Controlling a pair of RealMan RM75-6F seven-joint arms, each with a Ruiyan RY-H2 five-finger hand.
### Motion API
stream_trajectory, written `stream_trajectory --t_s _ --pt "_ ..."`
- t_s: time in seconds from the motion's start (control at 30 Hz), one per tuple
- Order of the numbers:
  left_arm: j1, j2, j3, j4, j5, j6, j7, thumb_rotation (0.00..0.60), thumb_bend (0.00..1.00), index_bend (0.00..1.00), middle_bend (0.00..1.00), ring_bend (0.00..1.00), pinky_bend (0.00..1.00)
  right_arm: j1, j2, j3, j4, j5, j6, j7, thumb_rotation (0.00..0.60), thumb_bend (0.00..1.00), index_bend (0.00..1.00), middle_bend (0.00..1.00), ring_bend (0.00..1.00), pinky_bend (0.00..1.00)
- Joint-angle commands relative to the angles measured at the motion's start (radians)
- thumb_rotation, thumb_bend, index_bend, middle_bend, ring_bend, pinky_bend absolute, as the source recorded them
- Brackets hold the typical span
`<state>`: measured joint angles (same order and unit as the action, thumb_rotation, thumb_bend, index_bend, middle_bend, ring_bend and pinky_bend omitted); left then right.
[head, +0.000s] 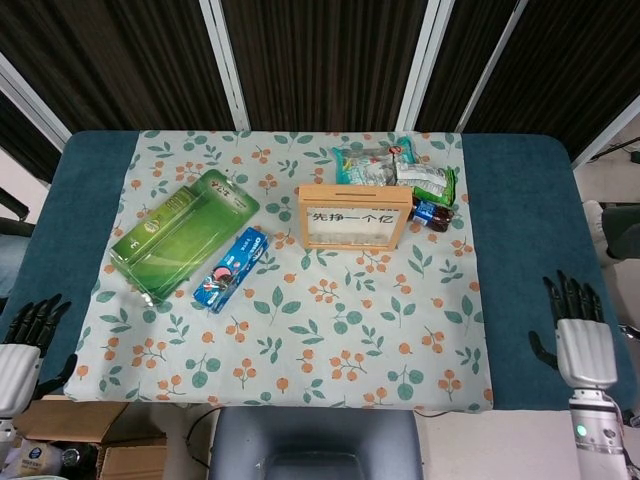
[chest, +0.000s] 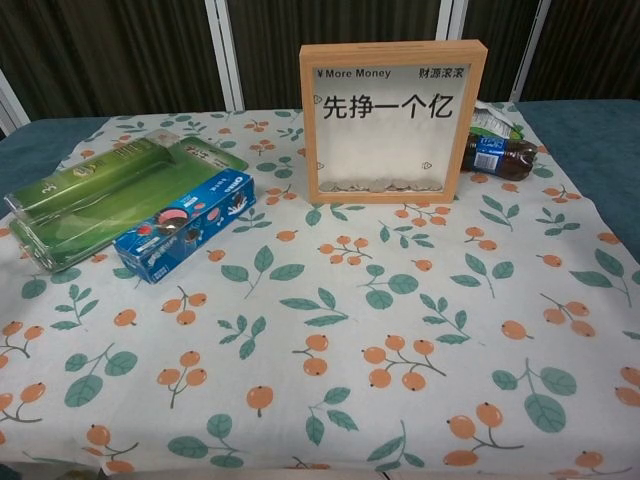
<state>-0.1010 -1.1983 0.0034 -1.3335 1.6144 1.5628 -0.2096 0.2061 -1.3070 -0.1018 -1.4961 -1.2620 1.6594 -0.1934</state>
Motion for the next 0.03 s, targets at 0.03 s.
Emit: stream_trajectory --t_s 0.03 --pt "-0.002 -0.006 -0.007 0.001 -0.009 -0.004 0.030 0.600 0.40 0.00 0.00 0.00 0.06 -0.027 -0.031 0.010 0.036 -0.032 -0.011 0.026 0.600 0.47 0.00 0.00 0.00 0.00"
